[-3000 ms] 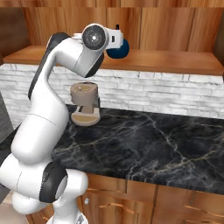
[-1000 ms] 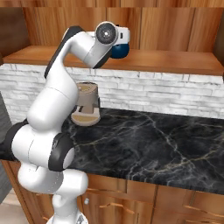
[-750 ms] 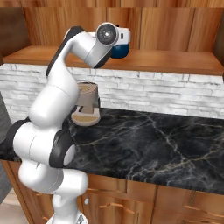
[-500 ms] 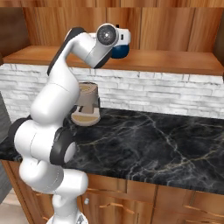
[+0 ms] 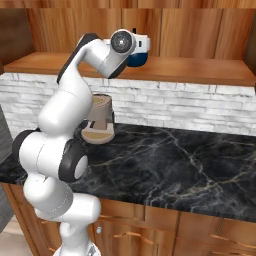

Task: Open the cabinet, pick the kettle from the cabinet, and place it in the sink.

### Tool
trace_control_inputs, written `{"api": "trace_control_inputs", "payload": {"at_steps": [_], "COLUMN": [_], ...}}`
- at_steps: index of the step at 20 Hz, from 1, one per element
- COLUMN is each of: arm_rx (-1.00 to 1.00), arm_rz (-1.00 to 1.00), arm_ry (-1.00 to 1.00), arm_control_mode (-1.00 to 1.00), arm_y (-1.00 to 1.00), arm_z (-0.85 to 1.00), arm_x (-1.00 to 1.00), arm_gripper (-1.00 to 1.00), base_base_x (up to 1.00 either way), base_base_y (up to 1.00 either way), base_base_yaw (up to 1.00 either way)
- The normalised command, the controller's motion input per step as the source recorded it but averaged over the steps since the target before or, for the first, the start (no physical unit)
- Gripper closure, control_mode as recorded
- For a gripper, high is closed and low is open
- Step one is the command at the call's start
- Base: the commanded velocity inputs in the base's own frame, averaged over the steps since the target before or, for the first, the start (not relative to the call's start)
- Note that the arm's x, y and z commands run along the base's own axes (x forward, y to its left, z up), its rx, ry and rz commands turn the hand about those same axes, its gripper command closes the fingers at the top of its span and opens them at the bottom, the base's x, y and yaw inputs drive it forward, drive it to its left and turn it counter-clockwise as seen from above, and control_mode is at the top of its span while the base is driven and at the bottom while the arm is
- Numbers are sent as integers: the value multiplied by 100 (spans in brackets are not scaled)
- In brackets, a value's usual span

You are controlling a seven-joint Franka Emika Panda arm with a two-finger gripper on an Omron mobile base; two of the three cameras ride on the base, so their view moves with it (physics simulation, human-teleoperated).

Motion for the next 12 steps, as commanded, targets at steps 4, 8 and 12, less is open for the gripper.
{"api": "trace_control_inputs", "payload": {"at_steps": [4,8,12], "arm_rx": [0,-1,0], "arm_rz": [-3,-4,-2], "arm_ry": [0,0,0], "arm_control_mode": [-100,-100,-100], "arm_y": [-12,-15,-12], "arm_z": [0,0,0], "arm_x": [19,17,23], "arm_gripper": [-100,-100,-100], "base_base_x": [0,0,0], "base_base_y": [0,0,0], "base_base_yaw": [0,0,0]}}
